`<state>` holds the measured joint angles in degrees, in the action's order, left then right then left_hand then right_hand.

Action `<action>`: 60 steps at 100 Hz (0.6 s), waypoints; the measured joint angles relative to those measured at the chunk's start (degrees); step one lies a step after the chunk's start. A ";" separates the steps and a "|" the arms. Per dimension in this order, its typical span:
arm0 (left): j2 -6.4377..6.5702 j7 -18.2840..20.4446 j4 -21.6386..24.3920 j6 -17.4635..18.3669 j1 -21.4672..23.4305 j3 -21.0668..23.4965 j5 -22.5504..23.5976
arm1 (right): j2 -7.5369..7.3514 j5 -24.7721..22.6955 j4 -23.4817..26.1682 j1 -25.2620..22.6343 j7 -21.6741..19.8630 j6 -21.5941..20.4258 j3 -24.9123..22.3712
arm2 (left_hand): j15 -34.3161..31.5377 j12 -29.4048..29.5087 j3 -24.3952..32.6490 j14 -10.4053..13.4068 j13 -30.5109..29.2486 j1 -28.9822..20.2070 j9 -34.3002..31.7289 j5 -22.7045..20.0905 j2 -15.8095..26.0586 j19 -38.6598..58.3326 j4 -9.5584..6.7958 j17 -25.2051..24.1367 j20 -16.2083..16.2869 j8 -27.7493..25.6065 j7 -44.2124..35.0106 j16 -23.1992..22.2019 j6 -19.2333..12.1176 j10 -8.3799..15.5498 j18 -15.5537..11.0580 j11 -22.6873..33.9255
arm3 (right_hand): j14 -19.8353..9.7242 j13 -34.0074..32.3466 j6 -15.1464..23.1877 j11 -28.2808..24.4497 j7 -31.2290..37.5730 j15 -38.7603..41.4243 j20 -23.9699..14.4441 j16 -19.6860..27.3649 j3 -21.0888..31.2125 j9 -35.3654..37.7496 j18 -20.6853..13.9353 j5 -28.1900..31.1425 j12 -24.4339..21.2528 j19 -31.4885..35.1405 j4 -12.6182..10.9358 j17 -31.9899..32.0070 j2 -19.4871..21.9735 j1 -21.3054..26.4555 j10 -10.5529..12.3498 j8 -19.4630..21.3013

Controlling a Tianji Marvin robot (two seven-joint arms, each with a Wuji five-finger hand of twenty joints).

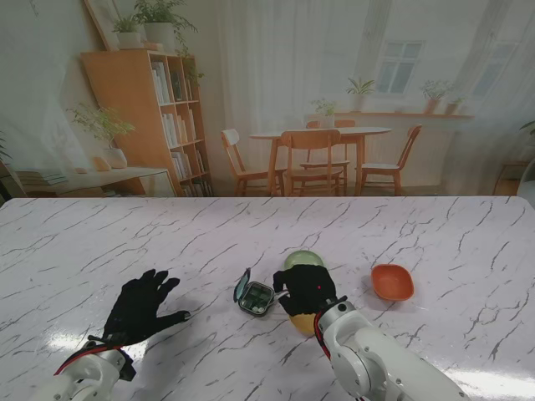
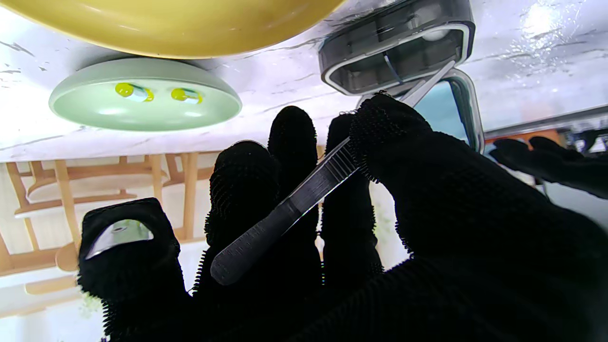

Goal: Refill the pill box with tweezers

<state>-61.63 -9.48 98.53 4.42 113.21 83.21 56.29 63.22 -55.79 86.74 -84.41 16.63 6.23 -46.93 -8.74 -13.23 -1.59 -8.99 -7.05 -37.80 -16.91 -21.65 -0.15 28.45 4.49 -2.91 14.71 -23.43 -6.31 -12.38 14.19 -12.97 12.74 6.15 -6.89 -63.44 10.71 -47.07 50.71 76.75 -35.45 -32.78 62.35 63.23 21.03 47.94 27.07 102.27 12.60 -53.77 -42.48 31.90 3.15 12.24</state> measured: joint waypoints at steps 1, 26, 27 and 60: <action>0.00 0.00 0.01 0.00 0.02 0.01 -0.01 | 0.00 0.00 0.00 0.01 0.00 0.00 0.02 | 0.00 0.00 0.00 0.00 0.00 0.00 0.00 0.00 0.00 0.00 0.00 0.00 0.00 0.00 0.00 0.00 0.00 0.00 -0.01 0.00 | 0.00 0.00 0.00 0.00 0.00 0.00 0.00 0.00 0.00 0.00 0.00 0.00 0.00 0.00 0.00 0.00 0.00 0.00 0.00 0.00; -0.03 0.13 0.11 -0.01 0.37 0.24 -0.42 | 0.23 -0.27 0.20 -0.81 2.11 -0.10 -1.15 | -0.40 0.59 0.00 0.00 0.00 0.00 0.00 0.00 0.00 0.00 0.00 0.00 0.00 0.00 0.00 0.00 0.00 0.00 -0.03 0.00 | 0.00 0.00 0.00 -0.04 0.00 0.00 -0.01 0.00 0.03 0.01 0.00 0.39 0.04 0.00 0.00 -0.59 -0.17 0.00 0.00 0.08; -0.03 0.13 0.11 -0.01 0.37 0.24 -0.45 | 0.24 -0.34 0.32 -0.95 2.07 -0.10 -1.36 | -0.40 0.61 0.00 0.00 0.00 0.00 0.00 0.00 0.00 0.00 0.00 0.00 0.00 0.00 0.00 0.00 0.00 0.00 -0.03 0.00 | 0.00 -0.01 0.00 -0.05 0.00 0.00 -0.01 0.00 0.02 0.03 0.00 0.41 0.04 0.00 0.00 -0.62 -0.19 0.00 0.00 0.08; -0.03 0.42 -0.08 0.04 0.23 -0.09 -0.84 | 0.25 -1.44 3.61 -4.78 1.77 -0.10 -8.08 | -0.49 0.76 0.00 0.00 0.00 0.00 0.00 -0.01 0.00 0.00 0.00 0.00 0.01 0.00 0.00 0.05 0.00 0.00 -0.11 -0.01 | 0.00 -1.06 0.03 -1.55 0.00 0.24 -0.13 -0.03 -0.18 1.18 0.00 1.19 0.13 0.00 0.00 -1.24 0.72 -0.01 0.01 0.08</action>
<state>-61.66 -9.06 98.45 4.47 113.44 83.11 55.45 63.47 -57.24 90.35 -89.20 18.40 6.13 -55.01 -9.23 -12.47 -1.59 -8.99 -7.05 -37.80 -16.91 -21.66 -0.15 28.45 4.49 -2.90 14.72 -23.43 -6.31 -12.33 14.19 -12.97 12.64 6.14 -6.89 -64.50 10.74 -48.62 50.71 77.00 -35.59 -32.81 62.16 64.41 21.03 49.13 27.20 102.27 12.60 -55.01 -41.76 31.89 3.16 12.33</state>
